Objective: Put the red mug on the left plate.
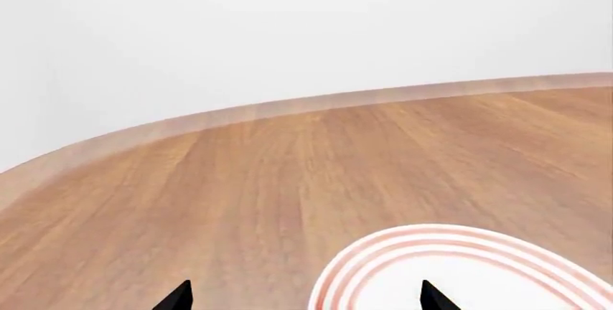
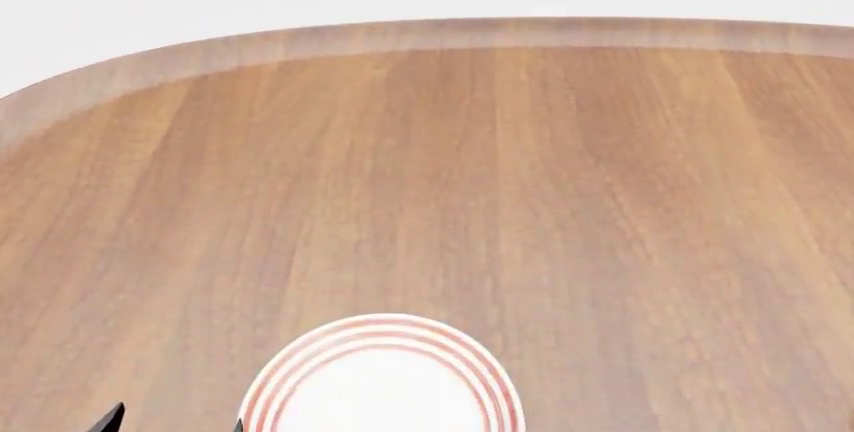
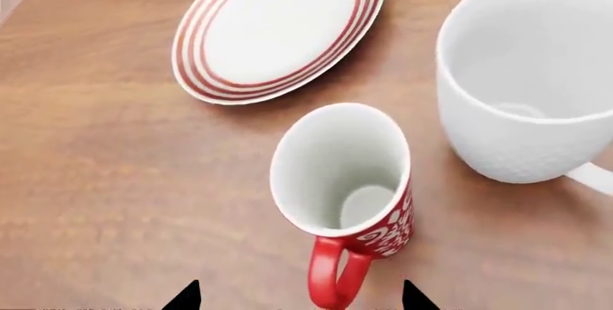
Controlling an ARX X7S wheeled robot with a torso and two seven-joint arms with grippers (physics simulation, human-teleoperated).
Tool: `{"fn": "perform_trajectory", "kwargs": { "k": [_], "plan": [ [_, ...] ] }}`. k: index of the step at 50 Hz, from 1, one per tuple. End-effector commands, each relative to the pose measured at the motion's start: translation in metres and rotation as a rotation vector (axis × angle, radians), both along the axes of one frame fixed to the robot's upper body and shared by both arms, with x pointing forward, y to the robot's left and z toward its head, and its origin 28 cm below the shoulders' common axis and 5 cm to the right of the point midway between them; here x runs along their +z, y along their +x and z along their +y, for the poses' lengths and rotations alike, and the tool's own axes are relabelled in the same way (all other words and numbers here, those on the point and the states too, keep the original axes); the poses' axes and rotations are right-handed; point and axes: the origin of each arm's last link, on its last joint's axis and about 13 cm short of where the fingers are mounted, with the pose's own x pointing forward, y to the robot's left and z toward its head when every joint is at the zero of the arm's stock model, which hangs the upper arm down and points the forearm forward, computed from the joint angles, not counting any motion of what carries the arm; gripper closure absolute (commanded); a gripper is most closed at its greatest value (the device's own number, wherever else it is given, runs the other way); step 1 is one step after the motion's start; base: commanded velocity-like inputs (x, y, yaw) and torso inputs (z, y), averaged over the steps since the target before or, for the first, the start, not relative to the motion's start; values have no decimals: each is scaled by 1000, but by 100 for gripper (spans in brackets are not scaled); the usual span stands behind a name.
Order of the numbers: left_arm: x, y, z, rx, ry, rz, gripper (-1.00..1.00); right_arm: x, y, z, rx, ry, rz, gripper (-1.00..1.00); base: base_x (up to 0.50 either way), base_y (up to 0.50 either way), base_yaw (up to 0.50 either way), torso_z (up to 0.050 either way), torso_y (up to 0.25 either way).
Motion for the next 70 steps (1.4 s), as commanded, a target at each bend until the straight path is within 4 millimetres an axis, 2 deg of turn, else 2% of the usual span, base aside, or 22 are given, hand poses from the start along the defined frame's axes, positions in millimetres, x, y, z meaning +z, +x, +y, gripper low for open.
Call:
{"fn": "perform_trajectory", "kwargs": {
  "k": [1,9,28,41,70],
  "plan": [
    [0,0,0,-1,1,0,-100,-3,10,2,-4,11,15,-100,0,0,0,0,0],
    [0,0,0,-2,0,-1,-100,-6,19,4,3,11,29,-100,0,0,0,0,0],
    [0,0,0,-2,-3,2,-100,-2,19,1,-11,-2,18,-100,0,0,0,0,0],
    [0,1,0,-2,-6,3,-100,-6,23,-1,-18,-5,31,-100,0,0,0,0,0],
    [-1,1,0,-3,-10,4,-100,-27,29,-7,-36,26,86,-100,0,0,0,0,0]
  ]
}}
